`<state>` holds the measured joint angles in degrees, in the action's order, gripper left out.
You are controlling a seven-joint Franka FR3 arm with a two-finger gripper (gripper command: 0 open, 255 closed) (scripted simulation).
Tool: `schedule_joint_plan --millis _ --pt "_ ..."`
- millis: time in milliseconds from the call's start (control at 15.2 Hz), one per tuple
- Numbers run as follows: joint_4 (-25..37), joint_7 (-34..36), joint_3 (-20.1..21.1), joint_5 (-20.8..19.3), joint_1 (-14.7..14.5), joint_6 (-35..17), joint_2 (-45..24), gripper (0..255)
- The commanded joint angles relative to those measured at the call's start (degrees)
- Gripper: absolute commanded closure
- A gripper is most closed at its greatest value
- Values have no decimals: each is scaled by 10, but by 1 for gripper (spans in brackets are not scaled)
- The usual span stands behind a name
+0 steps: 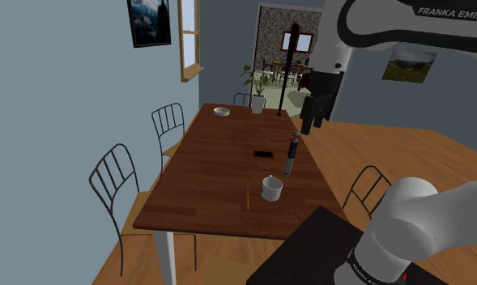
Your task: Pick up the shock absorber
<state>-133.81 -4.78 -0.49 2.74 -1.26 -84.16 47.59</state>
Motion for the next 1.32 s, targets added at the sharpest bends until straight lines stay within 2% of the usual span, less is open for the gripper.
schedule_joint_plan --millis 0,594,924,1254 --pt "0 0 0 0 0 0 0 0" --pt "-83 -94 -99 -56 34 -162 -28 0" --pt "-102 -148 -160 -74 48 -259 -78 0" --pt "-99 -209 -225 -73 49 -355 -149 0"
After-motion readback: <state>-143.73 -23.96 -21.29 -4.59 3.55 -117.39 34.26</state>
